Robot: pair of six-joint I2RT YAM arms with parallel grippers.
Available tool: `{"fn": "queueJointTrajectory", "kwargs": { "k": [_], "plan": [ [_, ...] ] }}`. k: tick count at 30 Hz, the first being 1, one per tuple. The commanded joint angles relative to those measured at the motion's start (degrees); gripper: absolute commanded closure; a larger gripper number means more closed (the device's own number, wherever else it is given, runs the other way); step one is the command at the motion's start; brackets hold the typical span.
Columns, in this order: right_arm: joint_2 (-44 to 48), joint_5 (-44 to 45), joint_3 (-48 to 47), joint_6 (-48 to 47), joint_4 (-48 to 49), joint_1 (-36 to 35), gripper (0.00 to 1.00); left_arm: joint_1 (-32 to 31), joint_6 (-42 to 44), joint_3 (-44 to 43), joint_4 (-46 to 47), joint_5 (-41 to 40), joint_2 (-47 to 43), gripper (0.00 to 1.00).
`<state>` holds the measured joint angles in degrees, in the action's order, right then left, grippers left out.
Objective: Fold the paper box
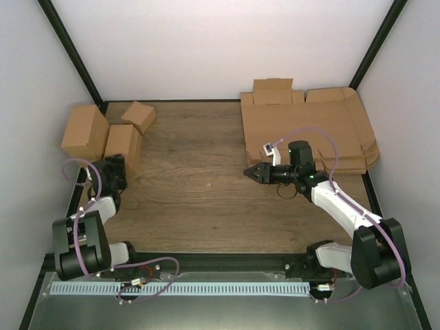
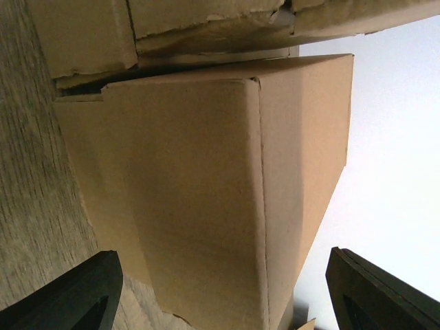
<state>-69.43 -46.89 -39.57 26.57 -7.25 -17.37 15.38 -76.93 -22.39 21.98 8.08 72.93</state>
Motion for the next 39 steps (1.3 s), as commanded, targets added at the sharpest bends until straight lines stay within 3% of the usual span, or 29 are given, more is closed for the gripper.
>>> {"fn": "queueJointTrajectory", "kwargs": {
  "k": [1,19,27,31,36,39],
  "plan": [
    [0.3,-0.9,-2.2,-0.4,0.3,0.4,0.61,-0.3,-0.1,-2.0,4.0,0.1,1.3,0.16],
    [-0.2,-1.1,-1.9,-0.1,0.7,0.4,0.61,-0.3,0.0,-3.8,3.8,-0.5,2.5,0.15],
    [0.4,-0.4,-2.0,-1.4,1.1,0.5,0.59,-0.6,1.8,-1.7,-1.3,1.3,-3.8,0.03],
    [2.9,2.4,-1.8,-3.6,0.7,0.4,0.50,-0.7,5.6,-1.2,-9.2,1.3,-11.8,0.00],
    [9.3,11.7,1.6,-6.4,2.5,0.4,0.33,-0.9,17.7,-3.4,-18.7,6.6,-19.9,0.00],
    [13.4,16.3,5.3,-7.9,6.0,0.4,0.04,-1.7,25.3,-2.9,-17.4,14.2,-21.9,0.00]
  ]
}}
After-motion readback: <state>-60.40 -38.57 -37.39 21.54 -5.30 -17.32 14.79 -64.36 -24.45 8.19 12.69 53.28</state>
